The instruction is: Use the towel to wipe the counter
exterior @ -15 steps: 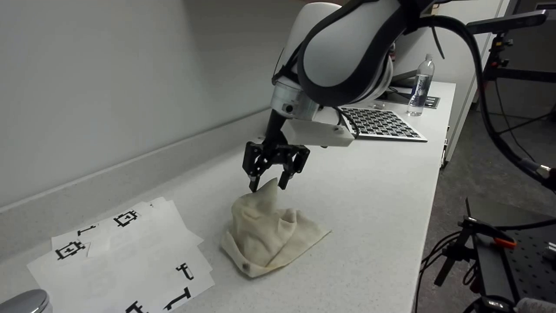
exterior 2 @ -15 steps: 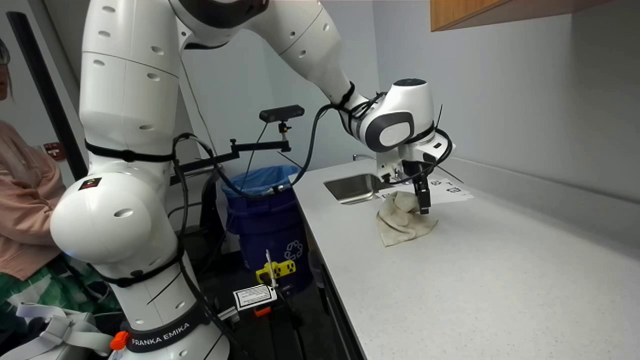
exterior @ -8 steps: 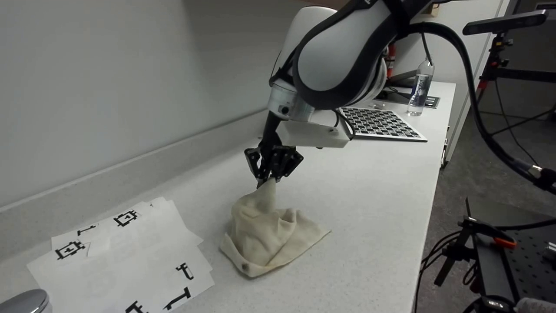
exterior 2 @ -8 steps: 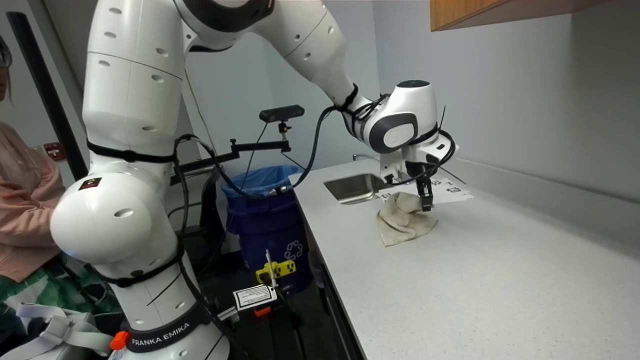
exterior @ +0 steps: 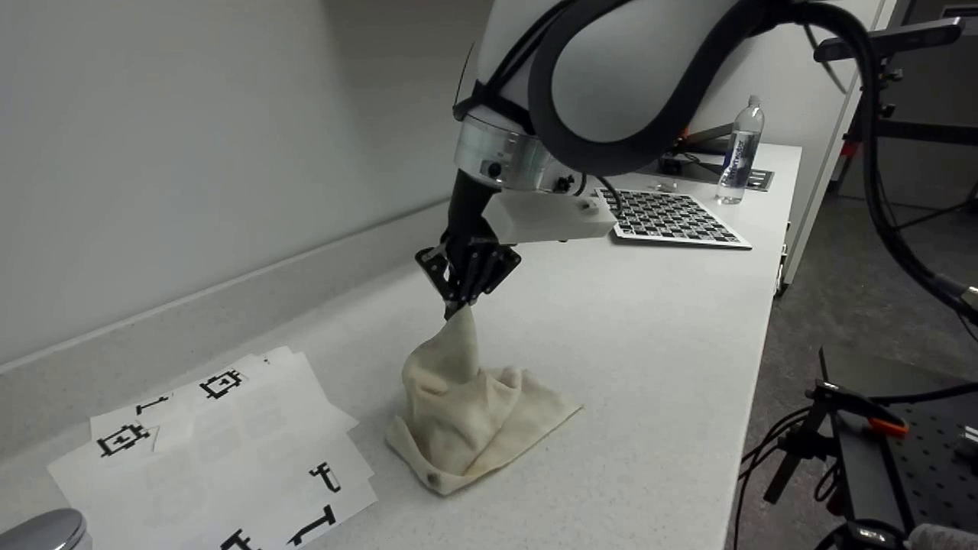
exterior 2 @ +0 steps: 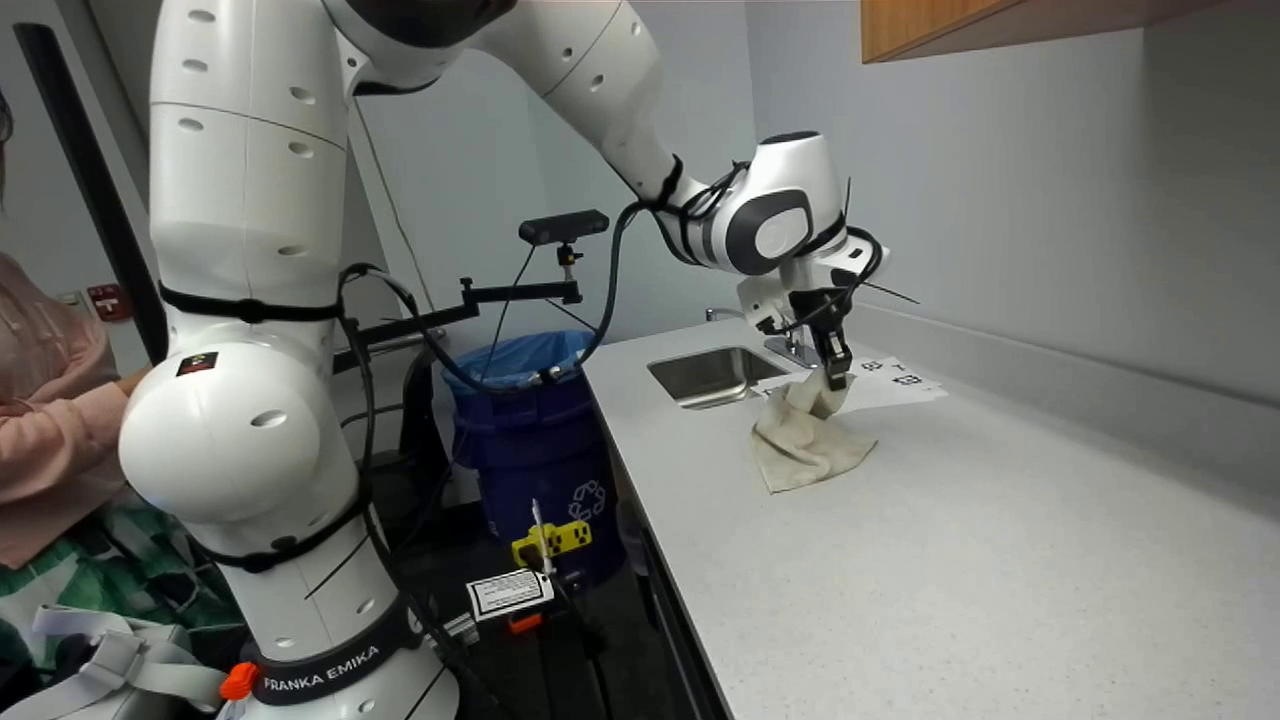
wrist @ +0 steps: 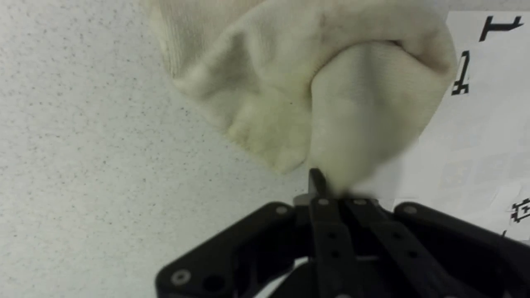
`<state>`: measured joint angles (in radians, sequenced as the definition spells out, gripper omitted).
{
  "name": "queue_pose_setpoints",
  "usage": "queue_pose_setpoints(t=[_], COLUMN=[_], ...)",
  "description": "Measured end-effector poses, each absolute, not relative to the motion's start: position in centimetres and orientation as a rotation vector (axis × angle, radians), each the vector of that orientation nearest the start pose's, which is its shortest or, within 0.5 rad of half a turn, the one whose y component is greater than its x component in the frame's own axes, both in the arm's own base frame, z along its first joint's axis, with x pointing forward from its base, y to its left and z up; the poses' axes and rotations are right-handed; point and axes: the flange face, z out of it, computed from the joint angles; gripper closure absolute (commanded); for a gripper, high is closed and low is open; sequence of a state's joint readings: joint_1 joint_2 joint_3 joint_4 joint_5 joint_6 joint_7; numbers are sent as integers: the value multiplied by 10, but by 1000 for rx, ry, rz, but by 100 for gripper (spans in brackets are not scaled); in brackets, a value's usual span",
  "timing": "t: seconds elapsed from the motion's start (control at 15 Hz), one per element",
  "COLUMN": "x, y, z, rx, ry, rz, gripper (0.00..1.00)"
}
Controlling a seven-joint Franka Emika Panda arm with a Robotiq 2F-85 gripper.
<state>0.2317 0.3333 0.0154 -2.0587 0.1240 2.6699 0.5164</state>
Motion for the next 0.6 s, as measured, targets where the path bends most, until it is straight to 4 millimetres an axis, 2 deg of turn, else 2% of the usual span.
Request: queue_pose_setpoints(t=[0.13, 0.33, 0.6], x=[588, 565, 531], y=[162, 173, 177], z=[312, 321, 304], rx=[-2924, -2974, -3013], ry=[481, 398, 358], rz=[-320, -275, -174], gripper=[100, 100, 100])
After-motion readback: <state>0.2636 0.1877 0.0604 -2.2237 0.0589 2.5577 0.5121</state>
